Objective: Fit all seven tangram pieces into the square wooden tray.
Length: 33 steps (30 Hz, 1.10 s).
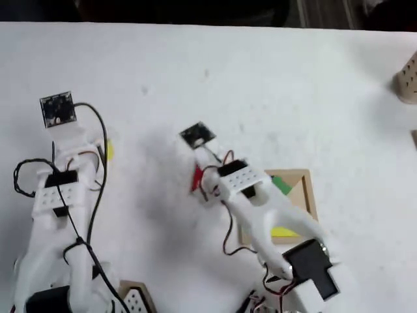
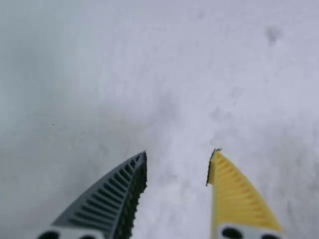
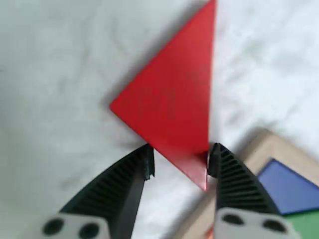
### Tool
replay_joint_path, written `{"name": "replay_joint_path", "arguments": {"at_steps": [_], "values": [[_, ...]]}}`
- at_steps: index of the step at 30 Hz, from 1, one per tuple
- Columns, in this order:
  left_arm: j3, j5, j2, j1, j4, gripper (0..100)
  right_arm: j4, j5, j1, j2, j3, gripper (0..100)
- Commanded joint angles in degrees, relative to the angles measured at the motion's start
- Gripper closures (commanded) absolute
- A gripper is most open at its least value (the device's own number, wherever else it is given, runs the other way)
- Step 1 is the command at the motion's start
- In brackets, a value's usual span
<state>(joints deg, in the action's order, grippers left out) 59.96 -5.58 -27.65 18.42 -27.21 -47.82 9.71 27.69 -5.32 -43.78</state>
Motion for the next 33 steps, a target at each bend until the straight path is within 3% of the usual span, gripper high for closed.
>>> {"name": "replay_joint_path", "arguments": {"at_steps": [1,13,19,24,33], "values": [[-3.25,-0.62,0.04,0.40,0.00,77,-0.57,0.00,-4.00,0.04,3.08,81.5],[-3.25,-0.62,0.04,0.31,0.00,77,-3.65,-0.26,-3.91,-4.44,3.52,83.1],[-3.25,-0.62,0.04,0.31,0.00,77,-4.97,0.00,1.45,-15.60,1.76,83.1],[-3.25,-0.62,0.04,0.31,0.00,77,4.09,0.00,6.81,-17.45,-4.31,83.4],[-3.25,-0.53,0.13,0.31,0.00,77,13.49,7.65,6.99,-2.68,-2.02,83.6]]}}
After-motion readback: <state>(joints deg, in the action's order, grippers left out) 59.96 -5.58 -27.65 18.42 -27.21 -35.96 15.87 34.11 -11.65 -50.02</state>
